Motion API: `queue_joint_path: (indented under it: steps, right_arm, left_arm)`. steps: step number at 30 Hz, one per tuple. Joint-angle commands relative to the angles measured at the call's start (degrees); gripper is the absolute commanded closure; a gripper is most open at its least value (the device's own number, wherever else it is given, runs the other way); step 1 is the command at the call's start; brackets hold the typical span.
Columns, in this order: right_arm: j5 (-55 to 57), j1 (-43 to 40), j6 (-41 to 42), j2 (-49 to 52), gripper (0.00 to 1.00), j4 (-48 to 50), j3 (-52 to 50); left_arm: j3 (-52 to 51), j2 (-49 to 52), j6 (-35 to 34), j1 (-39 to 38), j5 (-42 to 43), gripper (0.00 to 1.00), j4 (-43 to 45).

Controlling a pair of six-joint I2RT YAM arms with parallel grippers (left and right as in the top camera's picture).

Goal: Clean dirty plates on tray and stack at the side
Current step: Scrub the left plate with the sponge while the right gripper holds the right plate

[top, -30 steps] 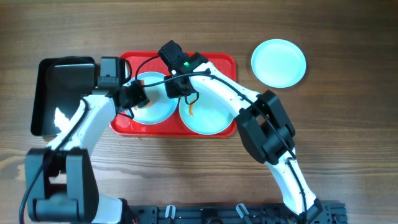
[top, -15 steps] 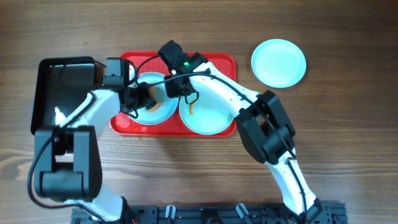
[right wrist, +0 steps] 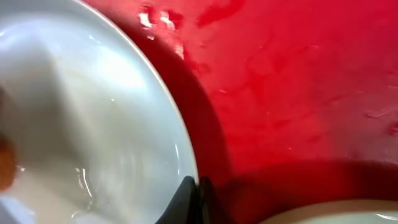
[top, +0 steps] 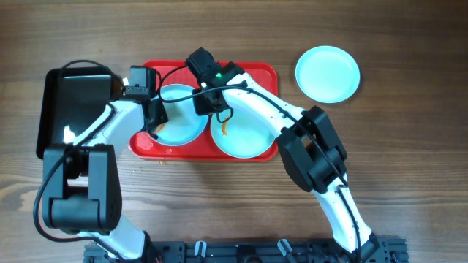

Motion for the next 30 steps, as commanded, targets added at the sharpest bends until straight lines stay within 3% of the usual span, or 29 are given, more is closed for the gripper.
queue_joint_path:
  steps: [1,8,12,14,25,30]
  right_arm:
    - [2.8,-0.7,-1.2,1.2,0.96,-0.8,0.6]
    - [2.8,-0.7,-1.1,1.2,0.96,-0.7,0.6]
    - [2.8,-0.7,-1.0,1.2,0.96,-0.3,0.6]
    - [2.8,-0.7,-1.0,1.2,0.96,-0.1,0.6]
    - [2.7,-0.7,-1.0,1.2,0.96,0.3,0.6]
    - [2.7,-0.7,-1.2,1.2,0.96,0.0,0.6]
  left_arm:
    - [-1.9,1.0,0.9,1.0,-14.4,0.96,-1.5]
    - [-1.8,-7.1,0.3,-0.9,-12.9,0.96,-1.4]
    - [-1.9,-10.3,0.3,-2.7,0.3,0.96,-0.1]
    - [-1.9,-10.1,0.3,-3.2,7.4,0.96,1.2]
    - [-1.9,-1.7,-1.0,-3.4,21.9,0.96,10.1]
    - [-1.9,0.9,-1.0,-3.3,21.9,0.96,12.3]
